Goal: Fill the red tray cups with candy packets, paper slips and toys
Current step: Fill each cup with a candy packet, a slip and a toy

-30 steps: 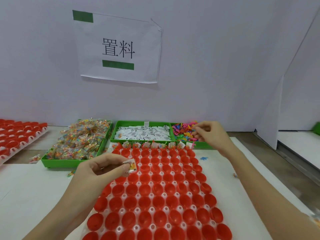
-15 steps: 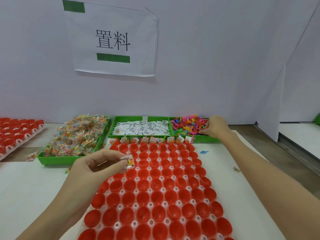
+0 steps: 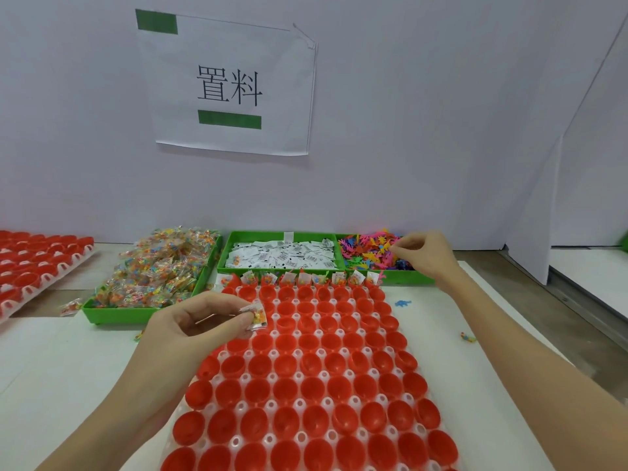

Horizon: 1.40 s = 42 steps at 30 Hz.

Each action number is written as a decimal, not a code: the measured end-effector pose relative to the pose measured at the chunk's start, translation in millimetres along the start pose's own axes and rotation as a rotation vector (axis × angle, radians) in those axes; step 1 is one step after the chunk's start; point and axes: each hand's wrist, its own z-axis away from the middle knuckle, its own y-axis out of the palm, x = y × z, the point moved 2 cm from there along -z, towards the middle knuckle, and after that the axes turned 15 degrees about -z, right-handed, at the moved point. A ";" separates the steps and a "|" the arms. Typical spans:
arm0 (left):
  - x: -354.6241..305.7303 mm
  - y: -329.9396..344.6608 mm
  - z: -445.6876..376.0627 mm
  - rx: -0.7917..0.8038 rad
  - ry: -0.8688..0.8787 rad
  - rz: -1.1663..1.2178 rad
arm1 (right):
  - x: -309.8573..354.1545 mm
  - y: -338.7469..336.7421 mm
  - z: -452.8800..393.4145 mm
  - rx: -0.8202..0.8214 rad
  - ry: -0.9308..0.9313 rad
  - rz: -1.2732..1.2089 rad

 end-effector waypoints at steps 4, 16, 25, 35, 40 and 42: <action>-1.6 0.9 1.6 0.003 0.015 0.004 | 21.8 9.5 29.8 0.100 -0.063 -0.202; -8.2 -4.8 1.5 0.026 0.118 -0.027 | 127.0 88.3 142.7 0.479 -0.485 -0.055; -4.1 -14.9 -2.5 -0.091 0.158 -0.040 | 137.4 121.6 154.6 0.624 -0.511 -0.117; -4.5 -22.4 -9.6 -0.291 0.266 -0.026 | 161.3 125.4 139.3 0.791 -0.384 -0.202; -5.5 -24.9 -14.2 -0.319 0.283 -0.040 | 162.4 135.7 133.4 0.769 -0.313 -0.298; -4.9 -25.3 -16.5 -0.304 0.282 -0.038 | 161.6 139.4 130.8 0.760 -0.330 -0.278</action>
